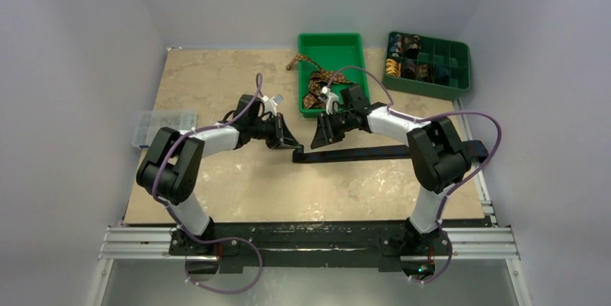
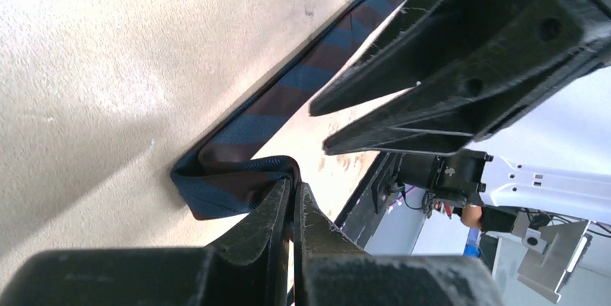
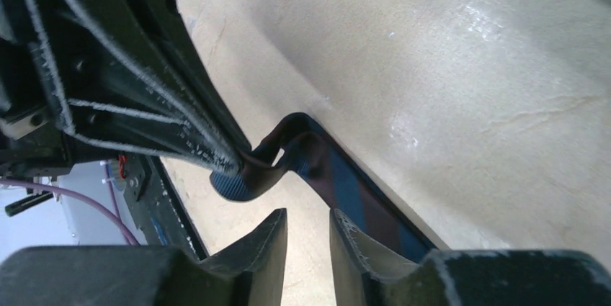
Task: Roll the ties
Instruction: Roll the tie at the center of the board.
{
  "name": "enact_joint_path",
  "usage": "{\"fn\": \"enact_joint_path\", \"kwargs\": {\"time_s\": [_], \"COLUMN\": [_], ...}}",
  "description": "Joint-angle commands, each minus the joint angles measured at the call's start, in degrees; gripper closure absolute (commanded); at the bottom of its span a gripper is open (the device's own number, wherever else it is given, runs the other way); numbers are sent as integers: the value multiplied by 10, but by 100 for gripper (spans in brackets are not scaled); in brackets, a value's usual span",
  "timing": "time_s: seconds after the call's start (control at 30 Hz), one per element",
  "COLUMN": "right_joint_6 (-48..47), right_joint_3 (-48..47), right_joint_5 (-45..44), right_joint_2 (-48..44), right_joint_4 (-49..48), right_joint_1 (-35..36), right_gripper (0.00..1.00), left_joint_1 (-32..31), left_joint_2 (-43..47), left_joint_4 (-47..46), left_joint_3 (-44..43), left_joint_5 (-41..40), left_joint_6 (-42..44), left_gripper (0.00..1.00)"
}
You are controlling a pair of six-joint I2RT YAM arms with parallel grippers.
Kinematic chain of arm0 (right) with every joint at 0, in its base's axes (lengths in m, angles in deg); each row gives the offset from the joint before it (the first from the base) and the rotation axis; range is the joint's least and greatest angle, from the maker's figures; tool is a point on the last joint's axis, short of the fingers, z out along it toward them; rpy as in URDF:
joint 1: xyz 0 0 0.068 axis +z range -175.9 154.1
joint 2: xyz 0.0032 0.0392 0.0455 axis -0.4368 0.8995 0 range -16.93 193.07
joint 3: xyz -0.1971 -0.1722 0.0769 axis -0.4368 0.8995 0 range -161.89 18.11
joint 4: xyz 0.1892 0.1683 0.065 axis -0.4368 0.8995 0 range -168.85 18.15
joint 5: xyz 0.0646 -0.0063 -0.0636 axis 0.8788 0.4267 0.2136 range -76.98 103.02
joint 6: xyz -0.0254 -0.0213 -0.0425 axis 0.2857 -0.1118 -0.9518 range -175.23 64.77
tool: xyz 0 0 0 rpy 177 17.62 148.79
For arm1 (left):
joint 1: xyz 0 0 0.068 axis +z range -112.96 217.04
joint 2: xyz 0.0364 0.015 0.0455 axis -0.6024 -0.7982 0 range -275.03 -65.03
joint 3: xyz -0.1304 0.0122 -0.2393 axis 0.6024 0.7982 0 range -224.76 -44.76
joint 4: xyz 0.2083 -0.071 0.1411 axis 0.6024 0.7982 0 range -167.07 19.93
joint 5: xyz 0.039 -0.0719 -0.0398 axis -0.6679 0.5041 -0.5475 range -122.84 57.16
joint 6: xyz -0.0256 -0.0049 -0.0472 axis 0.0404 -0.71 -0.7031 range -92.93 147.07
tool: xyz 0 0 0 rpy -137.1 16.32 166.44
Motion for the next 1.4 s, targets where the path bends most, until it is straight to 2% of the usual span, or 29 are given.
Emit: {"fn": "enact_joint_path", "kwargs": {"time_s": [0.0,0.23,0.3,0.47,0.67,0.77,0.8,0.83,1.0,1.1,1.37], "right_joint_6": [-21,7,18,24,29,33,35,38,55,71,70], "right_joint_3": [23,48,49,46,32,29,30,31,34,28,8], "right_joint_5": [54,102,102,92,74,72,71,73,78,82,50], "right_joint_2": [-38,-36,-30,-6,28,30,30,30,24,24,43], "right_joint_4": [29,9,2,-2,4,2,-2,-4,-21,-28,-21], "right_joint_1": [-19,-35,-35,-35,-35,-35,-35,-34,-34,-33,-8], "right_gripper": [67,49,47,50,54,54,54,54,55,54,58], "left_joint_1": [-12,-43,-45,-47,-47,-47,-47,-47,-47,-47,-47], "left_joint_2": [-27,-78,-88,-108,-123,-127,-128,-128,-130,-130,-128], "left_joint_4": [-5,-6,-8,10,22,16,12,8,6,10,12], "left_joint_3": [-37,-72,-73,-81,-86,-90,-90,-90,-88,-87,-84], "left_joint_5": [-7,-17,-18,-18,-29,-20,-16,-14,-15,-19,-24], "left_joint_6": [2,-5,-5,-1,-7,-15,-21,-24,-30,-27,-26], "left_gripper": [100,100,98,86,81,69,67,68,90,100,100]}}
